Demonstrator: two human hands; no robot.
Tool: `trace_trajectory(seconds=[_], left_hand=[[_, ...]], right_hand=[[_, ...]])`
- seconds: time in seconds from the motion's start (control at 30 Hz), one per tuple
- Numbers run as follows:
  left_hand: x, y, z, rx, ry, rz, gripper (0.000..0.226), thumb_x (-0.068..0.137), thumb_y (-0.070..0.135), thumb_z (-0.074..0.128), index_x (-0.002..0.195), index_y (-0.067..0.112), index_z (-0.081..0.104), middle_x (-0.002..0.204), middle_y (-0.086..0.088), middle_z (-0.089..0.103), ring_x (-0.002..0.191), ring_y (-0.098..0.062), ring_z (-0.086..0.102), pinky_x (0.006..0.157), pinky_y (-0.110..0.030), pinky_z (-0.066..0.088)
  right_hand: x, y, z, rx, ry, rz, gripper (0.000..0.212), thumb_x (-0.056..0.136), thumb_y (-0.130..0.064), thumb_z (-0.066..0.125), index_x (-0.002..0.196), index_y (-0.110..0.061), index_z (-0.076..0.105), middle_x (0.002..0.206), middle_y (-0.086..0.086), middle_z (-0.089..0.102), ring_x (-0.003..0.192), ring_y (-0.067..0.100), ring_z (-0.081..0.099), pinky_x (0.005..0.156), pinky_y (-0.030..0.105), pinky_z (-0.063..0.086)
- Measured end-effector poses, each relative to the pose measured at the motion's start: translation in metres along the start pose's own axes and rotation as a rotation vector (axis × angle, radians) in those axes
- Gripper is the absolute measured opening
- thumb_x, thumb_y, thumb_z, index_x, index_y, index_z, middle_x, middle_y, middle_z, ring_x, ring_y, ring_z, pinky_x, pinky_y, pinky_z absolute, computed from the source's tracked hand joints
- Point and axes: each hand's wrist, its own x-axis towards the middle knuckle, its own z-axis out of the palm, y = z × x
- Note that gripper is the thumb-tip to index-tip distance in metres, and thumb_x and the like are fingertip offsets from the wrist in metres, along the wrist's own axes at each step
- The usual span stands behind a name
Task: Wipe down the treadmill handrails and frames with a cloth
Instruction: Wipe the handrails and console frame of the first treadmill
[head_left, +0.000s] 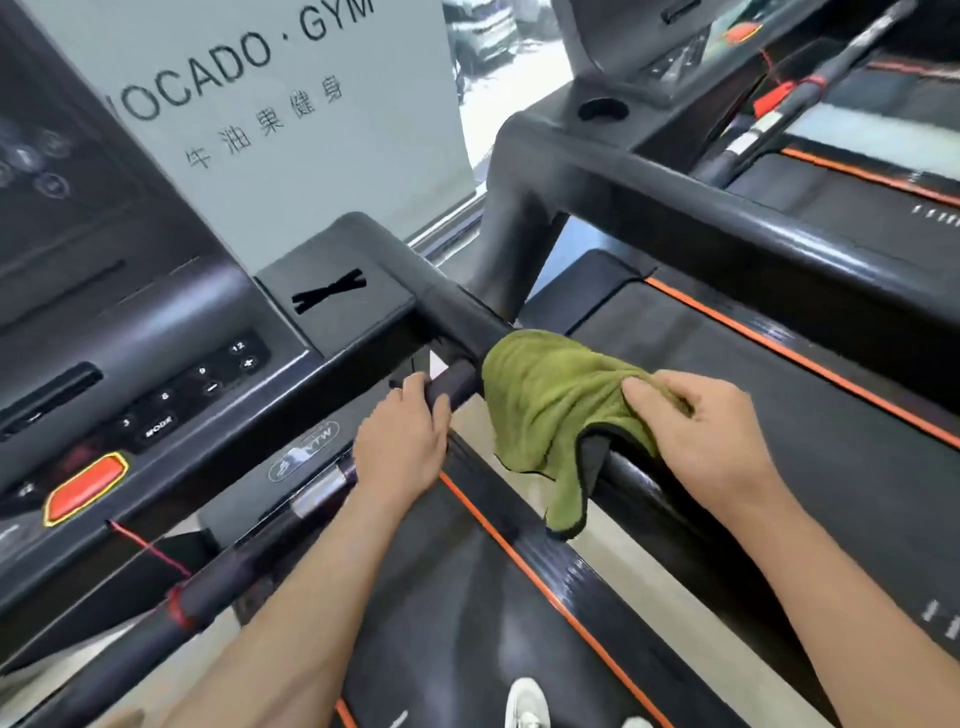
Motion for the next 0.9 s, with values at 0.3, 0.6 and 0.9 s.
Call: trace_trajectory(seconds=[0.3, 0.6, 0.9], left_hand=[[0.017, 0.002, 0.008, 0.278, 0.055, -0.004, 0.054, 0.1, 0.055, 0.023, 0.093, 0.013, 0.057, 0.089, -0.014, 0.069, 0.087, -0.039, 0.064, 0.063, -0.037, 0.034], [0.014, 0.009, 0.005, 0.296, 0.134, 0.064, 0.031, 0.102, 0.032, 0.038, 0.096, 0.01, 0.059, 0.08, -0.016, 0.068, 0.074, -0.041, 0.065, 0.054, -0.036, 0.032], [0.014, 0.013, 0.007, 0.291, 0.157, 0.036, 0.028, 0.102, 0.029, 0.04, 0.094, 0.009, 0.057, 0.078, -0.015, 0.066, 0.07, -0.042, 0.062, 0.054, -0.037, 0.029]], right_hand=[[0.028, -0.01, 0.068, -0.809, -0.22, -0.095, 0.094, 0.083, -0.069, 0.052, 0.148, -0.018, 0.006, 0.126, 0.014, 0.051, 0.107, 0.035, 0.059, 0.08, 0.043, 0.047], [0.061, -0.02, 0.074, -0.698, -0.442, -0.234, 0.071, 0.093, -0.056, 0.04, 0.147, -0.053, -0.006, 0.131, 0.01, 0.043, 0.11, 0.036, 0.055, 0.085, 0.046, 0.045], [-0.002, 0.003, 0.036, -0.855, -0.314, -0.034, 0.1, 0.077, -0.064, 0.057, 0.15, -0.034, -0.004, 0.126, 0.01, 0.047, 0.108, 0.03, 0.056, 0.082, 0.041, 0.048]])
